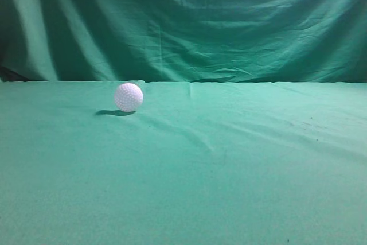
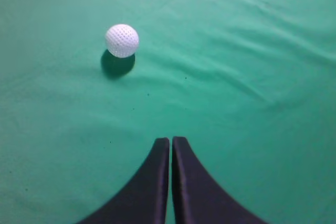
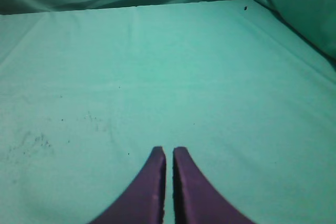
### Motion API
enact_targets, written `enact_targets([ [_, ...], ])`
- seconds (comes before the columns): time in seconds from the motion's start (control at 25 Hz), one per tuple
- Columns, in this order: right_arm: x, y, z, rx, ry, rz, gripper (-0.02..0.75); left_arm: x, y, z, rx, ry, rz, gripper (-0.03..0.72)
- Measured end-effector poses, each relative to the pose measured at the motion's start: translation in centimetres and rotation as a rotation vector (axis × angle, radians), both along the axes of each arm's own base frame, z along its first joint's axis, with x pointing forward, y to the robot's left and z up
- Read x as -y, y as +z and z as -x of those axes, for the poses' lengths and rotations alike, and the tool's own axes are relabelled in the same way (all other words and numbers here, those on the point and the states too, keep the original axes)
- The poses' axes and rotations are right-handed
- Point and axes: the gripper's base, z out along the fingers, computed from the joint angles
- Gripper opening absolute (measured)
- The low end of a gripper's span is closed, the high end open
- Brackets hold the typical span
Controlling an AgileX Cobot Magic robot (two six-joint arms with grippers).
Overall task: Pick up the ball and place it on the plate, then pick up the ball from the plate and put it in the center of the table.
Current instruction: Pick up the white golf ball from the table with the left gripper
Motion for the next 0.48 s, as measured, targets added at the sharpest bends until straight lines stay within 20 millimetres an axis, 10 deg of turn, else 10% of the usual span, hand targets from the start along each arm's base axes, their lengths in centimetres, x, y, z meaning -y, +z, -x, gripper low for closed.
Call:
enact_targets([
  [0.48, 0.0, 0.0, 0.0, 0.000, 0.000, 0.000, 0.000, 6.9, -3.9, -8.9, -0.143, -0.018, -0.268, 0.000],
])
